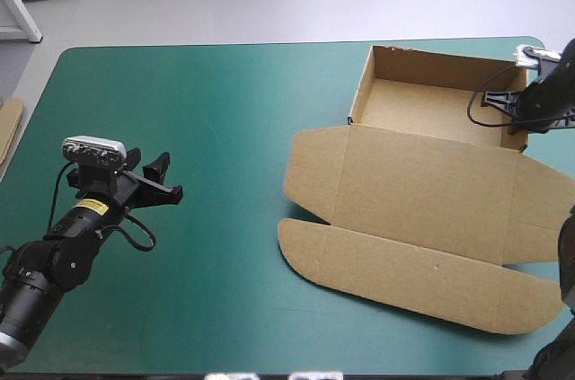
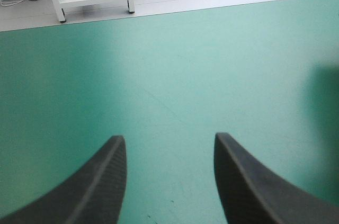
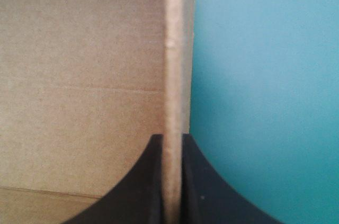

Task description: Fold the box

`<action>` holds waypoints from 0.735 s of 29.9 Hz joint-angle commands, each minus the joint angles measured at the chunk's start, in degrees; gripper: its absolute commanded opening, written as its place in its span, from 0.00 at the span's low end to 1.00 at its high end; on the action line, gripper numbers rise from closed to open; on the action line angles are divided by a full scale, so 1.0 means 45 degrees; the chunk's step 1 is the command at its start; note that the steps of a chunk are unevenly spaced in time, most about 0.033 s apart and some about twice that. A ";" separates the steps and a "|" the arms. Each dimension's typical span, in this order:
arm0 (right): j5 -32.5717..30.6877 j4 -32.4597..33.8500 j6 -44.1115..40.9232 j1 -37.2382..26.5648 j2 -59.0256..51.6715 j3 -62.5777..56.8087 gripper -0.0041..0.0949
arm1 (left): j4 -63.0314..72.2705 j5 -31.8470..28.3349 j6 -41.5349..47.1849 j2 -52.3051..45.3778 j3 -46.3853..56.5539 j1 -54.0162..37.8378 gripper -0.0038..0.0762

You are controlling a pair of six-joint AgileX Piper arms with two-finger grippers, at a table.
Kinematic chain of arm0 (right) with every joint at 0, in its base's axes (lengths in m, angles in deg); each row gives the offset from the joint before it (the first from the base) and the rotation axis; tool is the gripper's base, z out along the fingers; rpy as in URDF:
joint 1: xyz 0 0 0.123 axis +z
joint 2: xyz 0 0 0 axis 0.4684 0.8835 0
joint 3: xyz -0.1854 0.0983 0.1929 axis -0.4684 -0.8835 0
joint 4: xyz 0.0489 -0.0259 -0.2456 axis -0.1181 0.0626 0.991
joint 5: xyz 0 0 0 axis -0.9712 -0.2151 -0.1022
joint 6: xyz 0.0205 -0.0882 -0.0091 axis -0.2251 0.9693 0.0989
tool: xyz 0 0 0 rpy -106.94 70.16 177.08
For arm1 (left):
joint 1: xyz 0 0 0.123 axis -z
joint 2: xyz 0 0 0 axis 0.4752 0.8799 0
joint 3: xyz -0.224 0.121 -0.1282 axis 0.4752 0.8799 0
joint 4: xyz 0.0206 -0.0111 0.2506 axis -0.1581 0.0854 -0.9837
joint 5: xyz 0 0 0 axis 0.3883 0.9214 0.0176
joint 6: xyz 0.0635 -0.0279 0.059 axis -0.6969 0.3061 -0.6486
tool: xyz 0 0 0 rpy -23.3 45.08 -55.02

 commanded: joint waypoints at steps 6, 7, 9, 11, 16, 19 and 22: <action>0.0054 0.1382 -0.0463 -0.0629 -0.0635 0.0246 0.03 | 0.0198 -0.0894 -0.0016 -0.0154 -0.0333 -0.0028 0.50; 0.0114 0.1527 -0.0463 -0.0629 -0.0578 0.0187 0.03 | 0.0198 -0.0894 -0.0016 -0.0154 -0.0333 -0.0028 0.50; 0.0317 0.1456 -0.0463 -0.0688 -0.0519 -0.0009 0.03 | 0.0198 -0.0870 -0.0016 -0.0154 -0.0333 -0.0028 0.50; 0.0591 0.1321 -0.0484 -0.0769 -0.0428 -0.0312 0.03 | 0.0198 -0.0870 -0.0016 -0.0154 -0.0333 -0.0028 0.50; 0.1815 0.0294 -0.0332 -0.1192 -0.0398 -0.1427 0.03 | 0.0198 -0.0845 -0.0016 -0.0154 -0.0333 -0.0028 0.50; 0.2325 0.0431 -0.0355 -0.1305 -0.0372 -0.2024 0.03 | 0.0206 -0.0845 -0.0016 -0.0154 -0.0333 -0.0028 0.50; 0.2514 0.0421 -0.0355 -0.1461 -0.0162 -0.2296 0.03 | 0.0227 -0.0845 -0.0016 -0.0154 -0.0333 -0.0028 0.50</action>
